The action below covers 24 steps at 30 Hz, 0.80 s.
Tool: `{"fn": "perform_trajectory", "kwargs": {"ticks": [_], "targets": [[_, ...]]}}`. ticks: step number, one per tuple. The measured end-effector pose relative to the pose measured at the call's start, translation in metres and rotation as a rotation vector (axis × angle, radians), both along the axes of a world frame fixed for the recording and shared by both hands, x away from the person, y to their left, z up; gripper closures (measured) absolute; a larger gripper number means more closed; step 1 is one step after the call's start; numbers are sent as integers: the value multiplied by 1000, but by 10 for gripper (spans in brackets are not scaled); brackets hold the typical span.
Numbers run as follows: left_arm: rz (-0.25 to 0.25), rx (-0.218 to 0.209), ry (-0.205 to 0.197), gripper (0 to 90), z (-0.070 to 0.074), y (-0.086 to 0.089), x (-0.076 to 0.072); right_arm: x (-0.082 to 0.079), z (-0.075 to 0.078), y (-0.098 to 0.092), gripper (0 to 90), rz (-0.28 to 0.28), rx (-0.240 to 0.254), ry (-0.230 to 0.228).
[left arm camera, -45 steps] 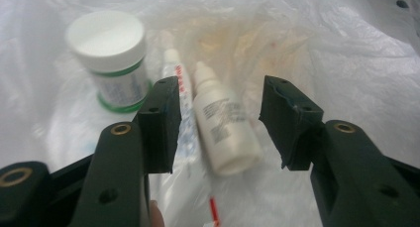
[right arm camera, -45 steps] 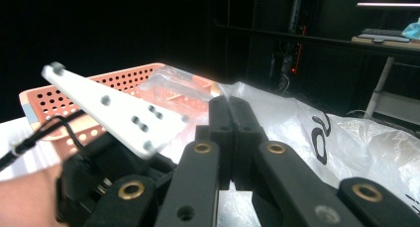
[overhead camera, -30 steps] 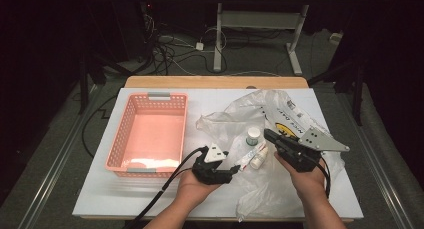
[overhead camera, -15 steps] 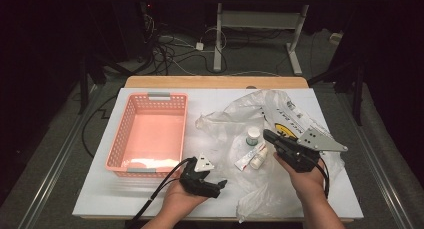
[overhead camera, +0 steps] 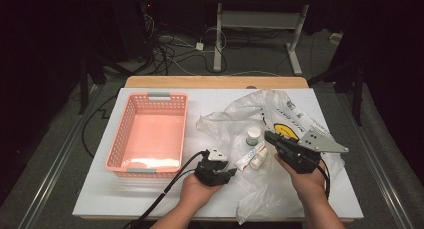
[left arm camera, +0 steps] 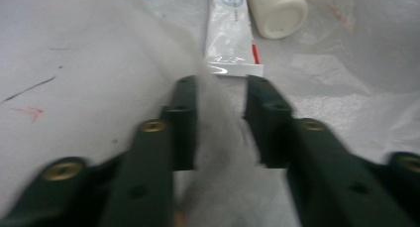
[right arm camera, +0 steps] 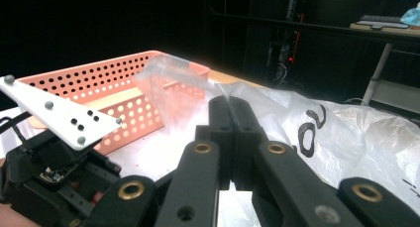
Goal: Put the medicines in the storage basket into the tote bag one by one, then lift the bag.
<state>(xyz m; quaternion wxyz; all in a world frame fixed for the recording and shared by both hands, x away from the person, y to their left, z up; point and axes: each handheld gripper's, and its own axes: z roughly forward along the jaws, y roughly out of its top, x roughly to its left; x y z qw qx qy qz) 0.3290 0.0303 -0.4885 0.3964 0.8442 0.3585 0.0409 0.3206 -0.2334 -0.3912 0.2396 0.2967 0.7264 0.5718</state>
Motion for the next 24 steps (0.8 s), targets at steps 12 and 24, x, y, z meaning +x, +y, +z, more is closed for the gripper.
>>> {"fn": "perform_trajectory", "kwargs": {"ticks": [12,24], "targets": [[-39,-26,-93,883,3,3,-10,-1,0,-2,900,-14,7,-13],[20,-107,-299,884,52,18,-16,-3,2,1,900,-22,18,-41]]}}
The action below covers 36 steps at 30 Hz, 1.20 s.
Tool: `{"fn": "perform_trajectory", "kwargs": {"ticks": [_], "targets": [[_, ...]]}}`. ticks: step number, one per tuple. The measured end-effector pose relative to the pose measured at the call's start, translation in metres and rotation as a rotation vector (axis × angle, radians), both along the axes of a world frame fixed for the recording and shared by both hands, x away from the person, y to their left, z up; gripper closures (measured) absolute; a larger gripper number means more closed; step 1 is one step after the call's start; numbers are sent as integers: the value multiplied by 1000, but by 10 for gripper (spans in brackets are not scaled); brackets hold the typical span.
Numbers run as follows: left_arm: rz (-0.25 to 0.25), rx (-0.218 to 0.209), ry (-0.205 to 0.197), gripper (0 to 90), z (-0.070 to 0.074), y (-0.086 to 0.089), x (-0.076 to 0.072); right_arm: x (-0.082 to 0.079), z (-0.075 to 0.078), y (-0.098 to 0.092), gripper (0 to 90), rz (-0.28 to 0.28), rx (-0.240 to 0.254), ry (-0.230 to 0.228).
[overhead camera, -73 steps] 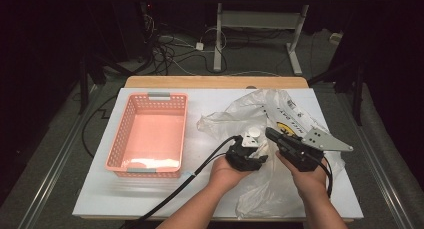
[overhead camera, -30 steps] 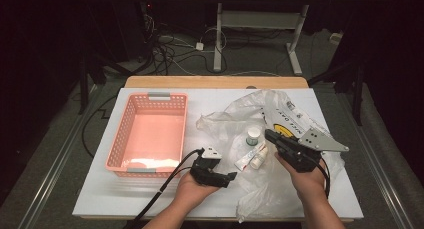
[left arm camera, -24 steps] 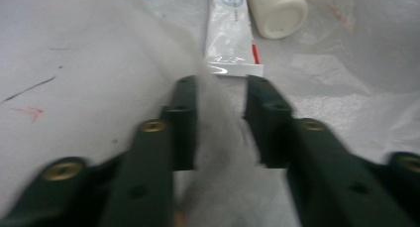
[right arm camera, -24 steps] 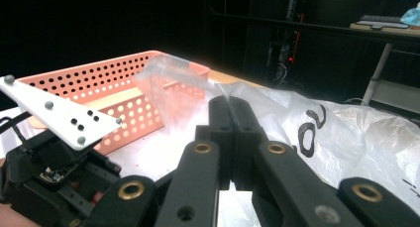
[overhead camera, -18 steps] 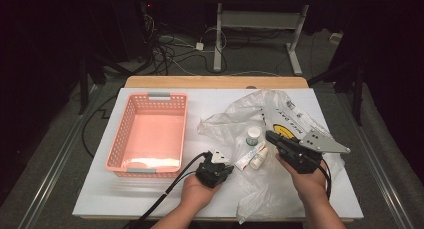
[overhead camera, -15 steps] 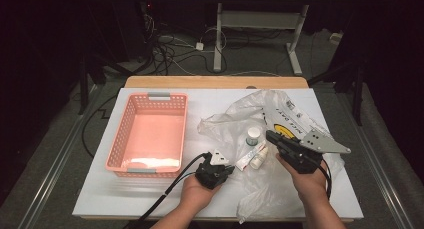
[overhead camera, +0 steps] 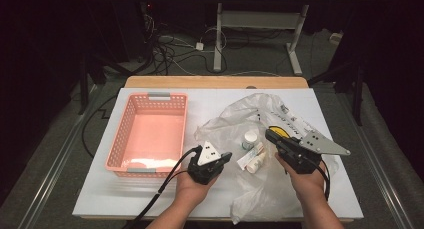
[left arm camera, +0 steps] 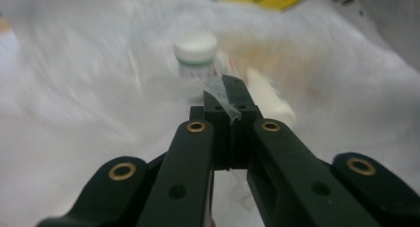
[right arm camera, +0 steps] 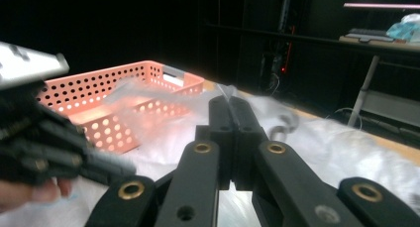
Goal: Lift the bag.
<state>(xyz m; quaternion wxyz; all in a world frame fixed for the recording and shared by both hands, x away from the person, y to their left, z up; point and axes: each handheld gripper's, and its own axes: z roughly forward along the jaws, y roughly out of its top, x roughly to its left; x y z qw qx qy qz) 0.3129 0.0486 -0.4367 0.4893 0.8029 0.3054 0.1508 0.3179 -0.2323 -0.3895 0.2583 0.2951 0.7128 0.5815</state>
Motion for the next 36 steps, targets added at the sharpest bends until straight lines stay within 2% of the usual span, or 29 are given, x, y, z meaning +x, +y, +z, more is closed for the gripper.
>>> {"fn": "perform_trajectory", "kwargs": {"ticks": [5,8,13,19,21,26,32,36], "targets": [[17,-36,-96,884,26,2,0,3,2,0,900,-19,20,-8],[22,-58,-137,884,38,3,3,6,4,1,900,-30,25,-16],[35,-72,-209,883,57,2,10,12,10,5,900,-51,30,-41],[59,-101,-294,883,87,0,20,23,24,7,900,-89,53,-78],[65,-118,-316,883,98,-1,25,29,31,8,900,-101,60,-97],[66,-114,-376,884,127,-9,34,37,53,8,900,-123,83,-134],[73,-129,-430,883,159,-21,46,46,85,2,900,-161,112,-189],[82,-156,-457,884,179,-26,54,46,110,-5,900,-187,140,-229]]}}
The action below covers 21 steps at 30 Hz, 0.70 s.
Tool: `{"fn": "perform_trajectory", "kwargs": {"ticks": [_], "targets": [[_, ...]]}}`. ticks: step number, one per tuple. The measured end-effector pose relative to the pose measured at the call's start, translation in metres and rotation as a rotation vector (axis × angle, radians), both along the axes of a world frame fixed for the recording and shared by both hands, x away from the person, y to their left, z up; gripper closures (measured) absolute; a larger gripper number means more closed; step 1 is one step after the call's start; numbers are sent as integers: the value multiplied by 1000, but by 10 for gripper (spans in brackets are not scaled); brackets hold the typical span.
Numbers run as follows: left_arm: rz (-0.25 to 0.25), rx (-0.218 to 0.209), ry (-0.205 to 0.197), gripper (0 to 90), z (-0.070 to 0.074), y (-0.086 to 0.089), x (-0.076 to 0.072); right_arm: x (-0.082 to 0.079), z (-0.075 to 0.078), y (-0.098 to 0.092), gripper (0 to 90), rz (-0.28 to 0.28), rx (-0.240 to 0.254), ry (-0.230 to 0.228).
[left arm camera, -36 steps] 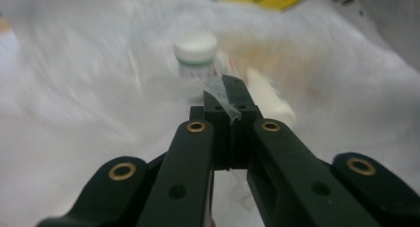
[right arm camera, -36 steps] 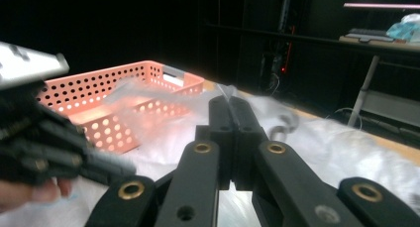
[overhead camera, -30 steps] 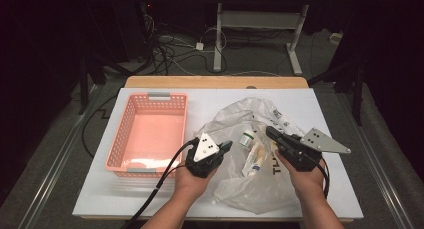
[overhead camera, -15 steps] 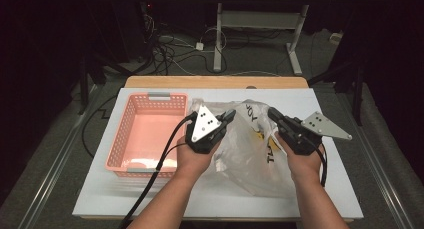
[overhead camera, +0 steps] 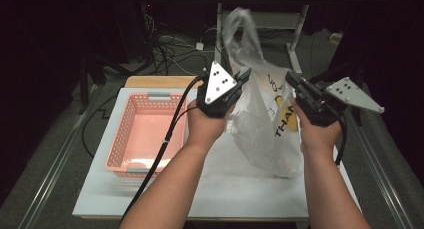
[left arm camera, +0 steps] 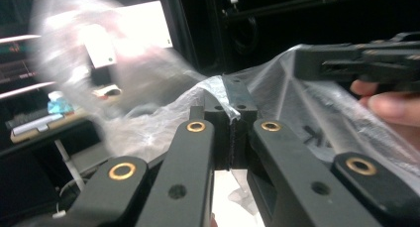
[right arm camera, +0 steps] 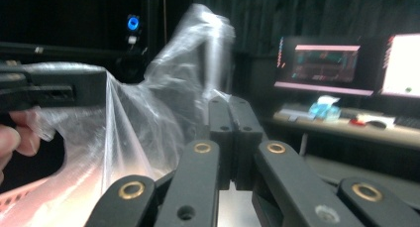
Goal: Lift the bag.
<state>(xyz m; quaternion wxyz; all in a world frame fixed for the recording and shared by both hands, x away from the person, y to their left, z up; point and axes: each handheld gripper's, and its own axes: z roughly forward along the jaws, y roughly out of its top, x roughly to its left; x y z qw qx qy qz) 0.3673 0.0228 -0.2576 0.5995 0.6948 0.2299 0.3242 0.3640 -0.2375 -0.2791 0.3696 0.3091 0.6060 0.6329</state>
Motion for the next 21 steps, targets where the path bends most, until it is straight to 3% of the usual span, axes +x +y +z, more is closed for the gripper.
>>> {"fn": "perform_trajectory", "kwargs": {"ticks": [3,6,15,21], "targets": [[6,-7,-25,883,9,-2,3,-2,17,-8,900,-23,17,-31],[19,8,4,883,3,-1,9,-1,22,-17,900,-40,13,-31],[45,63,120,877,-39,16,15,14,-23,-23,900,-59,-35,83],[55,52,181,702,-51,43,4,19,-41,-24,900,-68,-64,123]]}}
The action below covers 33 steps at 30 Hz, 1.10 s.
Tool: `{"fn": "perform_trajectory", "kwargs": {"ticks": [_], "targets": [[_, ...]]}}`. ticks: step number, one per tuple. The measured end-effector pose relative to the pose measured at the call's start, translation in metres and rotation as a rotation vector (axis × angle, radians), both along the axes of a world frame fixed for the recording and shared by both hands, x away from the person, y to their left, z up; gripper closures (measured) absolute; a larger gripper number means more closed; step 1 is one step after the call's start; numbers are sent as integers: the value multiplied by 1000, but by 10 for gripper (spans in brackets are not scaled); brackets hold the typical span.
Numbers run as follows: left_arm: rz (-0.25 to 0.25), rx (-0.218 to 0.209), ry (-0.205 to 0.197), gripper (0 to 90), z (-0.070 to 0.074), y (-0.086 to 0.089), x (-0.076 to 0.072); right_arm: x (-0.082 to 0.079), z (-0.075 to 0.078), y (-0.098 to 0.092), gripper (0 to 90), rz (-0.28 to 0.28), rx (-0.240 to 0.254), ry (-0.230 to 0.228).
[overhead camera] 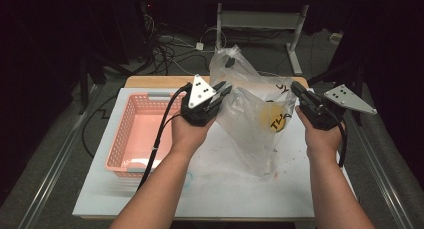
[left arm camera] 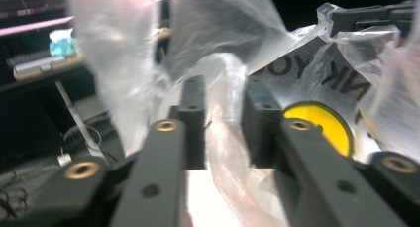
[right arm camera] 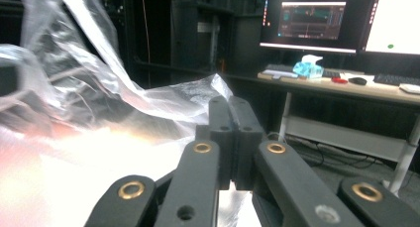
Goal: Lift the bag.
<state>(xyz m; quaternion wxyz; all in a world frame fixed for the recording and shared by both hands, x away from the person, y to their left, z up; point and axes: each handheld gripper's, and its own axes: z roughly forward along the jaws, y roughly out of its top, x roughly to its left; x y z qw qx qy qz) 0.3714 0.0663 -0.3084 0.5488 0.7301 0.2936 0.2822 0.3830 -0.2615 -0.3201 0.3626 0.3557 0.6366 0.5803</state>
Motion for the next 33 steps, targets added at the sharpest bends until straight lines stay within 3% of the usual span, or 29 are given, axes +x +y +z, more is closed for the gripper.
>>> {"fn": "perform_trajectory", "kwargs": {"ticks": [2,7,10,13,15,16,17,20,24,33], "targets": [[20,-4,-10,671,-2,9,-9,2,-3,0,900,-2,-3,11],[37,-28,12,632,-8,32,-29,7,-7,-4,900,-17,-16,35],[35,-23,24,616,-16,43,-42,8,-7,-7,900,-24,-17,37],[42,-49,39,593,-26,55,-55,7,-7,-10,900,-34,-21,37],[48,-39,27,593,-35,63,-65,8,-8,-13,900,-42,-23,43],[50,-43,32,593,-38,66,-68,7,-8,-14,900,-43,-24,45],[49,-48,63,588,-43,68,-72,8,-8,-14,900,-46,-25,45],[48,-24,110,578,-61,70,-75,6,-8,-13,900,-41,-35,42],[32,-24,182,562,-83,65,-73,2,-7,-11,900,-29,-35,39],[-35,12,255,508,-114,35,-76,-8,0,-11,870,8,-37,11]]}}
